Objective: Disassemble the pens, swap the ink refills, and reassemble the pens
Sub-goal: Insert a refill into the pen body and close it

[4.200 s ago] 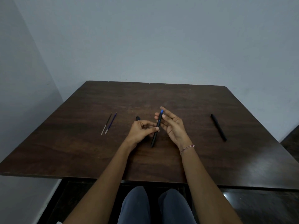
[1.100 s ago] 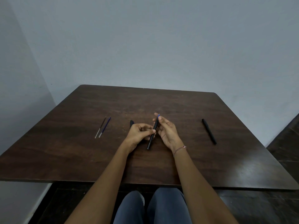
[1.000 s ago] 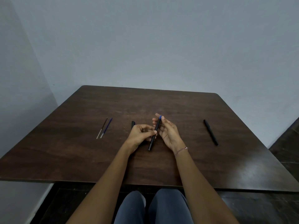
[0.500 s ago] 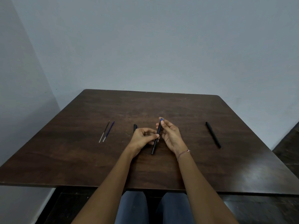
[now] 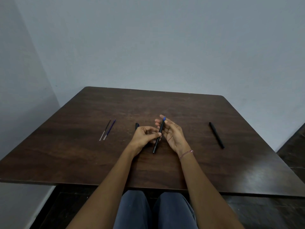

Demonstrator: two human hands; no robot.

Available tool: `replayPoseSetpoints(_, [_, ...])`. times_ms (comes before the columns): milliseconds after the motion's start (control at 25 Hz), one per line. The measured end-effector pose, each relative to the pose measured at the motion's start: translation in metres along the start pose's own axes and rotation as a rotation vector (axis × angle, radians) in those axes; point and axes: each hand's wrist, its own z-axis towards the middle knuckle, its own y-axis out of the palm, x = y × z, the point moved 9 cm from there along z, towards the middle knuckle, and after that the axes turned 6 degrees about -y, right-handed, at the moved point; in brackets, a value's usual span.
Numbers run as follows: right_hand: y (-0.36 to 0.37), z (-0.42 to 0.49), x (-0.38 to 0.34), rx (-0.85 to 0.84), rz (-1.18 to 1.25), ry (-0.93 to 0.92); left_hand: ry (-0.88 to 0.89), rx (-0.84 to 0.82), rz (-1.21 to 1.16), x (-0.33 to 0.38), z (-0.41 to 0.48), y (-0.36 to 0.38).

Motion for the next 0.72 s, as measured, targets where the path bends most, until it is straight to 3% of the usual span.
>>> replayPoseSetpoints(480, [-0.0095, -0.0013, -0.0043, 0.076, -0.140, -0.107, 0.011, 0.001, 0.045, 0.0006, -0.0011, 0.0018])
replayPoseSetpoints(720, [-0.0093, -0.0008, -0.0032, 0.048, -0.075, -0.076, 0.008, 0.029, 0.004, -0.0017, 0.0015, -0.0035])
